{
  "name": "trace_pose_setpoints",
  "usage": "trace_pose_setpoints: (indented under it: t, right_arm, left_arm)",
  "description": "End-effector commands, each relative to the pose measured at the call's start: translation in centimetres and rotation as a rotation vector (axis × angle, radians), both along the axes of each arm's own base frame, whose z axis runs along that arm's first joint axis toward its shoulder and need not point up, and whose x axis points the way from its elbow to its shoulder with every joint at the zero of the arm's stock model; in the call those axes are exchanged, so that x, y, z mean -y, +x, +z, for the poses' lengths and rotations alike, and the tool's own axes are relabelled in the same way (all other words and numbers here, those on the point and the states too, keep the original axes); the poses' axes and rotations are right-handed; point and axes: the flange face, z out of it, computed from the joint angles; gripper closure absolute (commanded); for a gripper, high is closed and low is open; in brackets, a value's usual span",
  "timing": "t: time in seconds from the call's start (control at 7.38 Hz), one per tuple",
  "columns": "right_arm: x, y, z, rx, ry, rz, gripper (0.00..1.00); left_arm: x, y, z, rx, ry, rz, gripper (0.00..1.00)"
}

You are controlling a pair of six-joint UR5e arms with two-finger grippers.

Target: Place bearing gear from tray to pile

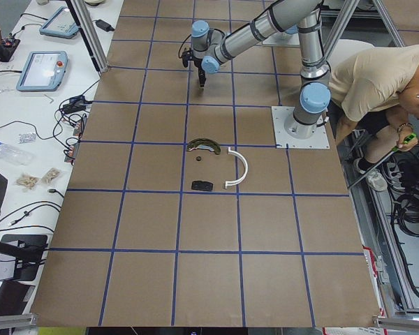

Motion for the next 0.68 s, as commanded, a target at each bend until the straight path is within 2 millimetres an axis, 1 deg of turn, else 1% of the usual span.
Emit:
trace_pose_setpoints:
  t: [0.0, 0.14, 0.27, 0.41, 0.54]
  right_arm:
    - [-0.9, -0.1, -0.1, -0.013, 0.039, 0.071, 0.0]
    - [-0.7, -0.9, 0.2, -0.039, 0.025, 0.123, 0.0]
    - [-0.2, -1.5, 0.4, -0.041, -0.004, 0.144, 0.0]
    - [0.1, -1.5, 0.3, -0.039, -0.021, 0.141, 0.0]
    - [0.0, -1.5, 0.0, -0.036, -0.016, 0.13, 0.0]
  left_arm:
    - [-0.3, -0.1, -0.3, 0.007, 0.005, -0.004, 0.45]
    - [-0.5, -0.5, -0.3, 0.006, 0.007, -0.011, 0.58]
    - [-1.0, -0.9, -0.5, 0.01, 0.01, -0.022, 0.66]
    - [-1.0, -0.9, -0.4, 0.011, 0.008, -0.022, 0.74]
    - [-1.0, -0.9, 0.0, 0.008, 0.0, -0.024, 0.84]
